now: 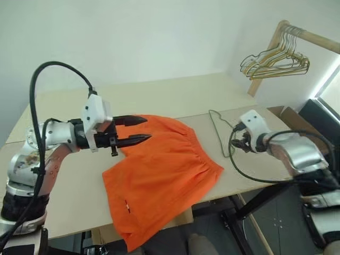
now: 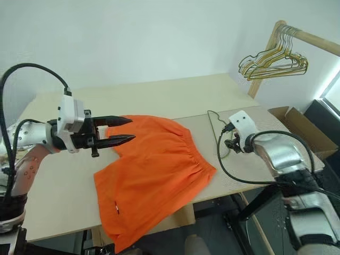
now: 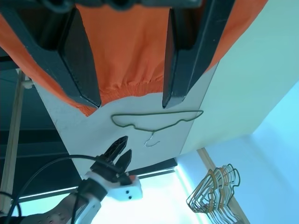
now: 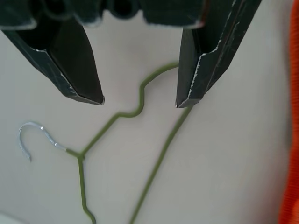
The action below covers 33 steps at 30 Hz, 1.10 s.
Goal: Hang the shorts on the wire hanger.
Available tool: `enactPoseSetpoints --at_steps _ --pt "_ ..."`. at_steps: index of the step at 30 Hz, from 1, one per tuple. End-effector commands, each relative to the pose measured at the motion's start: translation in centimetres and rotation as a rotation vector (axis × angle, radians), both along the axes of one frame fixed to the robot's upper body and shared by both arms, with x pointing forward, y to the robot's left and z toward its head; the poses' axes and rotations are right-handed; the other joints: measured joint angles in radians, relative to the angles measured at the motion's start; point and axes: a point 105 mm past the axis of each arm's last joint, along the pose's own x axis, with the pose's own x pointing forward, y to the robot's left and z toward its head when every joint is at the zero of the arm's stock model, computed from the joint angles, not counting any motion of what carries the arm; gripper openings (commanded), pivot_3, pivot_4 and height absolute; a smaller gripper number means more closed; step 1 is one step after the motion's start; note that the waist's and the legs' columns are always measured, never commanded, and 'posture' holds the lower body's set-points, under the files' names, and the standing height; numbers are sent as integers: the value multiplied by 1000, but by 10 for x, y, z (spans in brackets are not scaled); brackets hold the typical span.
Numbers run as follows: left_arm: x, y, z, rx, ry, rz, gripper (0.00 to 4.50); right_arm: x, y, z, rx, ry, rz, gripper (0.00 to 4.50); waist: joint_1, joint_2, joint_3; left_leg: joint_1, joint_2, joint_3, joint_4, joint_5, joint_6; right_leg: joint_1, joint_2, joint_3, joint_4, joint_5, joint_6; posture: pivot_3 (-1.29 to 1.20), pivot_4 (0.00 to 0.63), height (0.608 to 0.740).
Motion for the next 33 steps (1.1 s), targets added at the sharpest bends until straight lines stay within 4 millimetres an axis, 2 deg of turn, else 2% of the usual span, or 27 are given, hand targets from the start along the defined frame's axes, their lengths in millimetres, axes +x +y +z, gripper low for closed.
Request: enactPoseSetpoints --at_steps 1,4,12,14,18,23,27,33 --pt "0 -3 7 -6 -36 -11 2247 13 -11 1 -36 12 -75 2934 -6 0 0 -4 0 0 1 0 0 -4 0 0 1 0 0 -239 4 740" --pt "-2 -5 5 -5 -35 -17 2247 20 -7 -8 -36 62 -72 2934 -15 0 0 -11 0 -1 5 0 0 -10 0 0 2 1 0 -228 8 740" --pt "-5 -3 1 0 -31 -3 2247 24 0 -26 -45 153 -37 2934 -40 1 0 -10 0 -1 7 0 1 -8 0 0 2 1 2 -207 13 740" --pt "-6 -2 0 2 -29 -2 2247 25 -2 -27 -69 150 -37 2934 -39 1 0 -9 0 -1 7 -1 1 -8 1 0 2 1 2 -204 13 740" --pt "-6 0 -1 6 -28 7 2247 27 1 -22 -10 153 -46 2934 -38 1 0 -9 1 -1 7 -1 1 -8 1 0 2 2 2 -202 13 740" --pt "-6 1 -3 11 -27 7 2247 24 4 -35 7 214 -54 2934 -39 1 0 -9 1 -1 7 -1 1 -8 2 0 2 2 2 -207 10 740" --pt "-6 1 -3 21 -32 2 2247 19 6 -46 -1 272 -56 2091 -43 0 0 -9 2 -1 7 -1 1 -7 3 0 2 2 1 -204 11 740" --pt "-7 2 -4 23 -35 6 2247 17 2 -47 2 292 -82 99 -45 0 -1 -8 5 -2 8 -1 1 -6 3 0 2 3 1 -202 11 740"
